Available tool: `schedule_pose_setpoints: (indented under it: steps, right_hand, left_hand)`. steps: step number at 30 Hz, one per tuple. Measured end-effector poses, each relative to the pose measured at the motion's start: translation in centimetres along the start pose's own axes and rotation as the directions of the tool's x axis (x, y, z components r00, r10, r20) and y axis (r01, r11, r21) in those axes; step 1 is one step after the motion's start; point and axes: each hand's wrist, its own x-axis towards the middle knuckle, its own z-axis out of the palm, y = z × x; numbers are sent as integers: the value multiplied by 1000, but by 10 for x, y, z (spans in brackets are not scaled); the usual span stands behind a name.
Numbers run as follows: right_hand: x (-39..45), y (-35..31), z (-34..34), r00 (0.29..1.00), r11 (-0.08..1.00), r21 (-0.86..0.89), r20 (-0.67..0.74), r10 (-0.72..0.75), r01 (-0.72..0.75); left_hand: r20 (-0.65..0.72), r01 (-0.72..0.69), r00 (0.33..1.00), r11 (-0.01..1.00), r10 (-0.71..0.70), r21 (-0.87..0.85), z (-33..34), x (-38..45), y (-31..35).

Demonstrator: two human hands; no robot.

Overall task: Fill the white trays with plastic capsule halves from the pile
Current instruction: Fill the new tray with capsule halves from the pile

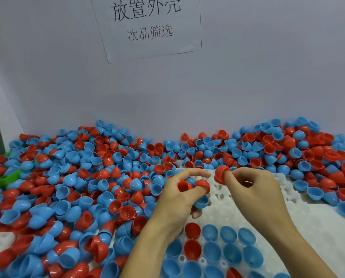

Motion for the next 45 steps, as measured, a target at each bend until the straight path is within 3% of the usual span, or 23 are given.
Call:
schedule_pose_setpoints:
  steps: [5,12,14,21,24,29,36,41,43,45]
  right_hand:
    - [-2,-4,0,969,975,80,158,191,-205]
    - [0,-7,-4,931,960,145,316,183,-238]
    - [-1,-8,-5,936,971,143,323,138,-193]
    - [-2,-7,-5,987,992,63,114,-116,110]
    - [-2,-5,-8,950,969,65,190,-247,239]
    - [-3,3,-7,903,896,-206,271,-334,393]
    - [0,3,-11,917,862,-344,281,-284,373]
    - [3,11,-16,950,925,-238,173,-258,295]
    - [4,13,-17,967,956,-176,145,-211,235]
    - [6,13,-19,977,971,-153,141,-161,182]
  left_hand:
    - [58,-58,997,991,51,123,3,-1,-3]
    - [-2,-41,999,998,42,49,2,0,-1]
    - [10,-16,1000,999,16,-34,1,0,0]
    - [66,83,995,977,-71,-199,-1,0,4]
    - [90,118,991,964,-99,-240,-2,-1,5]
    - [101,192,980,955,-173,-227,-2,-3,7]
    - [150,262,959,954,-240,-145,-1,-5,11]
    - [238,365,913,924,-332,-110,-10,-8,14]
    - [166,368,925,914,-342,-168,-17,-10,22]
    - [-106,181,957,844,-269,-505,-27,-6,32]
